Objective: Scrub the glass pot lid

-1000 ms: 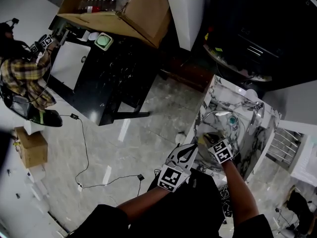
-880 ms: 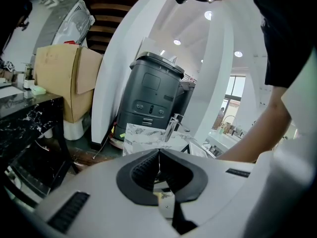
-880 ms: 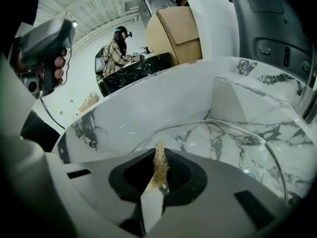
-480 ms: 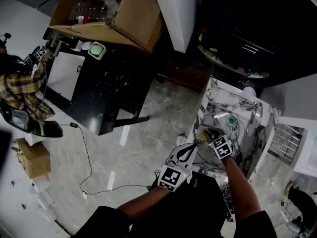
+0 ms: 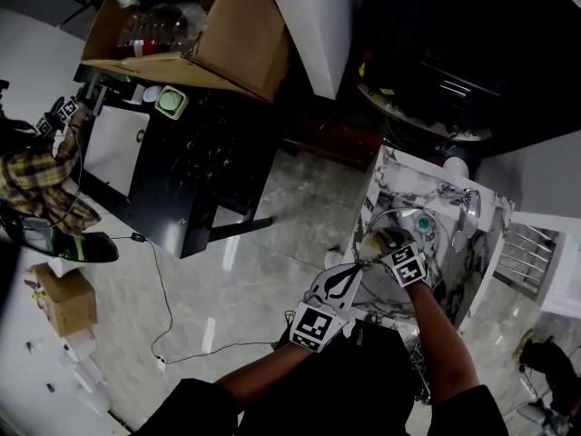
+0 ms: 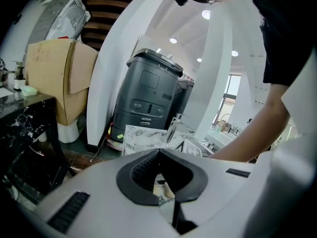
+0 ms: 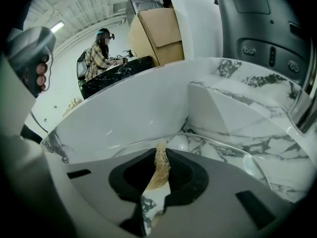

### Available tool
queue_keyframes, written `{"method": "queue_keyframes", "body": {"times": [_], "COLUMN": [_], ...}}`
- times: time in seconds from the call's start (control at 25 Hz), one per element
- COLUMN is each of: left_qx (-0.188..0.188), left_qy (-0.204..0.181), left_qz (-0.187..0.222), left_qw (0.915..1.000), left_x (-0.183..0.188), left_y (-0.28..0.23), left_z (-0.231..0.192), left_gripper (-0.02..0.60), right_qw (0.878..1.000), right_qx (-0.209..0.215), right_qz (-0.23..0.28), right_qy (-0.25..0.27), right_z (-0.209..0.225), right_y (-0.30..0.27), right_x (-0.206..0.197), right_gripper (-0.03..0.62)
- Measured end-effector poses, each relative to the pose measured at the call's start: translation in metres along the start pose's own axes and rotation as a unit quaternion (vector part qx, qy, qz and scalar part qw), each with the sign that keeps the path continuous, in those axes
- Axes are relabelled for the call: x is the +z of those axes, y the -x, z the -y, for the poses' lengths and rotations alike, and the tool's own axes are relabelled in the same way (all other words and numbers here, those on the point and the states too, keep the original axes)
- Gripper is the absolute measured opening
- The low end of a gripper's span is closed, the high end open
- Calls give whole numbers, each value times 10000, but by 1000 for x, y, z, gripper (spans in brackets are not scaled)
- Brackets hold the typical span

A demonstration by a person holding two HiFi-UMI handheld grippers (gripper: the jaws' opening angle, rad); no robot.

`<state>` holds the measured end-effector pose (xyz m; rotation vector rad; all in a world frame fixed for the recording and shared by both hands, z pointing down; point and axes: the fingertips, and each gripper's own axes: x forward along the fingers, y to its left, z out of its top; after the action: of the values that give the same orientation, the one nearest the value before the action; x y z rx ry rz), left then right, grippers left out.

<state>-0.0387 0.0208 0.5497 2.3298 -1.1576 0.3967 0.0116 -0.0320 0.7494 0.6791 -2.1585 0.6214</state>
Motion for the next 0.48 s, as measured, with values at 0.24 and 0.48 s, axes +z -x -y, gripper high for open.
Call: {"method": "queue_keyframes", "body": {"times": [0.24, 0.48], "left_qx": [-97, -158], "left_qy": [-59, -50], "left_qz": [-62, -78], "left_qw": [9999, 9998], "left_x": [1, 3], "left_y": [-9, -15], "left_z": [3, 4], "left_gripper": [15, 15], "right_qw": [9997, 9984], "right_qx": [-163, -252], "right_qz": [107, 127], "right_qy": [-123, -487], "right_z": [12, 27], "right_y": [-2, -1], "right_x": [3, 1], "right_gripper": [61, 61]}}
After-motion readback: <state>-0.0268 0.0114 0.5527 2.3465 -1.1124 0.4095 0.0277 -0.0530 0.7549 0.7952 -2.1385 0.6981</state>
